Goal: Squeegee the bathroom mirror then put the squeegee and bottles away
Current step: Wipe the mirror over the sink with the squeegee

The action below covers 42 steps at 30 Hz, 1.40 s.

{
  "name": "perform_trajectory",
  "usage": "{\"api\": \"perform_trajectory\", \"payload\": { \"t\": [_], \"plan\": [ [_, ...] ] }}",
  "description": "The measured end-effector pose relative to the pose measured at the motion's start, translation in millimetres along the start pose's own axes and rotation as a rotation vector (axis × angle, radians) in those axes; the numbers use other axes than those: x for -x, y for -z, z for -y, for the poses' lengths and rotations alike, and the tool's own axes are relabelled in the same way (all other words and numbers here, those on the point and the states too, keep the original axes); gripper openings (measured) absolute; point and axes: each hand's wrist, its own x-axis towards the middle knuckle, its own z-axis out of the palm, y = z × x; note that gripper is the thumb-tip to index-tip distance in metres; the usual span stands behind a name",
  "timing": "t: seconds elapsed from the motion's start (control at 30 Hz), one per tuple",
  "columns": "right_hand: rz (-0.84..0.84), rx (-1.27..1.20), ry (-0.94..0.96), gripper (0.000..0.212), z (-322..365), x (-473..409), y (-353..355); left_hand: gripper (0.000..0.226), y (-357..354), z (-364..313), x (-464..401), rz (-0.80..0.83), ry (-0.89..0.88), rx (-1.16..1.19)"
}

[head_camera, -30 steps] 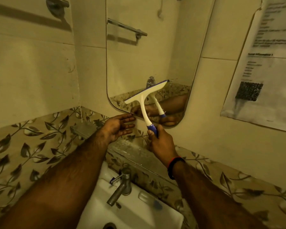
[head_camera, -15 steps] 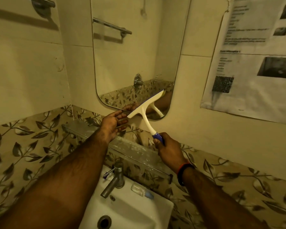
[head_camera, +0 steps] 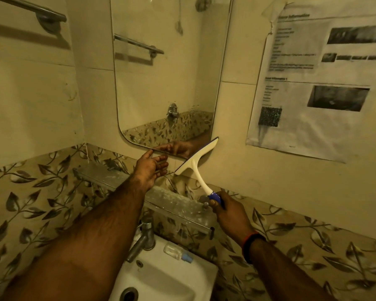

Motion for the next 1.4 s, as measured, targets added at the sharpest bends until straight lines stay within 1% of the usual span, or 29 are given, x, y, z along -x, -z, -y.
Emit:
{"api": "perform_trajectory", "payload": {
  "t": [0.13, 0.27, 0.4, 0.53, 0.67, 0.77, 0.87, 1.03, 1.23, 1.3, 1.4],
  "plan": [
    [-0.008, -0.025, -0.013, 0.004, -6, 8, 7, 0.072, -4, -1, 2, -0.002, 0.002, -0.019],
    [-0.012, -0.137, 0.012, 0.009, 8, 7, 10, 0.069, -8, 3, 3, -0.008, 0.010, -0.023],
    [-0.053, -0.218, 0.119, 0.010, 52, -17, 13, 0.055, -10, 4, 7, 0.004, 0.018, -0.042],
    [-0.098, -0.300, 0.183, 0.023, 104, -49, 15, 0.063, -10, 4, 8, 0.011, 0.038, -0.064],
    [-0.165, -0.336, 0.242, 0.022, 145, -79, 18, 0.066, -14, 1, 10, 0.038, 0.036, -0.095],
    [-0.200, -0.355, 0.238, 0.024, 159, -96, 21, 0.067, -13, -2, 8, 0.046, 0.037, -0.108],
    [-0.192, -0.367, 0.193, 0.027, 151, -100, 19, 0.063, -8, -5, 4, 0.037, 0.032, -0.128],
    [-0.126, -0.336, 0.129, 0.024, 114, -86, 3, 0.050, -3, -6, -1, 0.035, 0.012, -0.162],
    [-0.076, -0.263, 0.081, 0.031, 80, -65, -8, 0.040, 2, -4, -5, 0.038, 0.010, -0.145],
    [-0.066, -0.233, 0.070, 0.030, 72, -60, -7, 0.043, 4, -2, -7, 0.047, -0.002, -0.163],
    [-0.057, -0.176, 0.062, 0.029, 61, -54, -4, 0.054, 5, -1, -10, 0.043, -0.007, -0.190]
  ]
}}
